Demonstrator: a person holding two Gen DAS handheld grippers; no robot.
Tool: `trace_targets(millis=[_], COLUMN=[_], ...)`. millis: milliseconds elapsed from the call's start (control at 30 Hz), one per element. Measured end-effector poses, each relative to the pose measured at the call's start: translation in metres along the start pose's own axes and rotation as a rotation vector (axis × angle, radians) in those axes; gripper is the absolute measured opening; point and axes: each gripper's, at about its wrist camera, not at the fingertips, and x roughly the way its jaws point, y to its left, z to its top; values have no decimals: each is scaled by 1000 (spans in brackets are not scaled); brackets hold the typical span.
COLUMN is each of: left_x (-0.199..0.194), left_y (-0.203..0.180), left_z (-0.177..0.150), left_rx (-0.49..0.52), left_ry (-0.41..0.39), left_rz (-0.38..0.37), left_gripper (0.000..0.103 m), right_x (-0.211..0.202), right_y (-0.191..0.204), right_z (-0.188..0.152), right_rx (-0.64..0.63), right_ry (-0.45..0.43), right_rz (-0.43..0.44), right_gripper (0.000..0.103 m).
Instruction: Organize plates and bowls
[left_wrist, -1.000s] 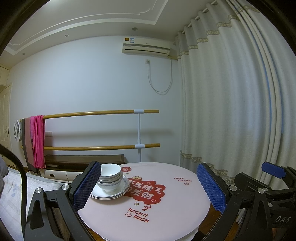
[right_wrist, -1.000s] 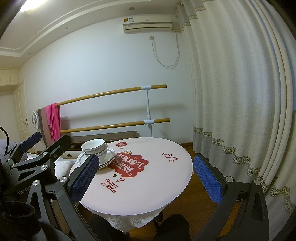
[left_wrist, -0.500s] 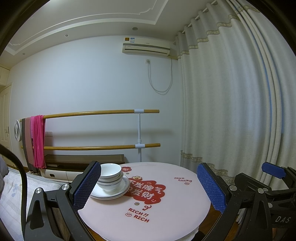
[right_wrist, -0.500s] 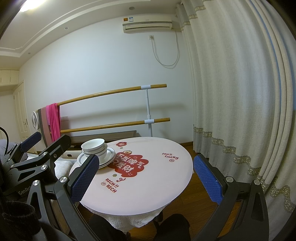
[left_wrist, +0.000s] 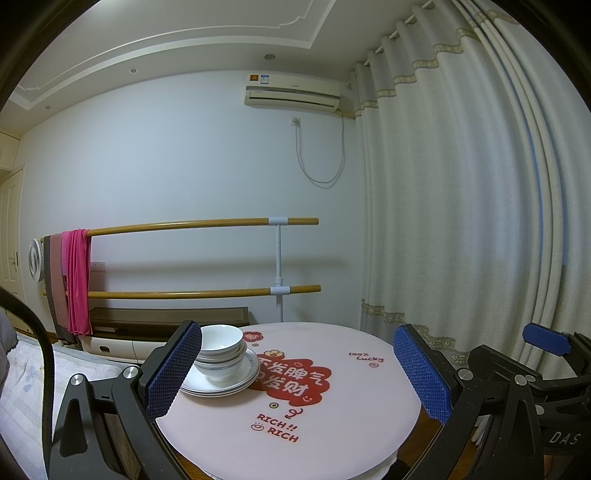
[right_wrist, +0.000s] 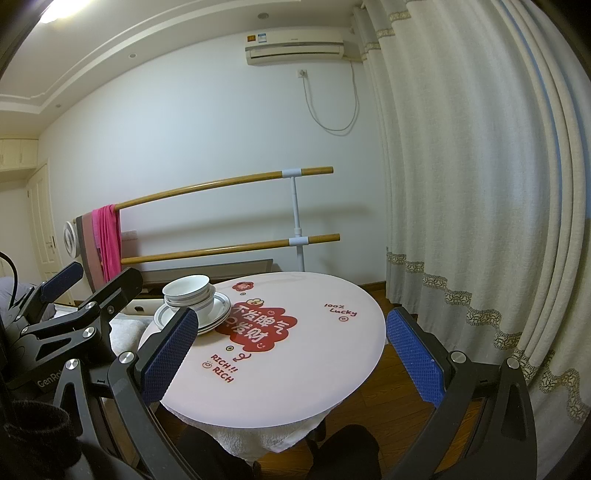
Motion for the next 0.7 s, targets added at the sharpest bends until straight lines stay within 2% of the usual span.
trace_targets(millis=[700], left_x=[-3], left_y=[3], left_z=[-1], left_rx=[0], left_ry=[2], left_rz=[3], left_gripper=[102], right_x=[0], right_y=[4], right_z=[-4], right_rx=[1], right_ry=[4], right_rz=[2], right_gripper=[103])
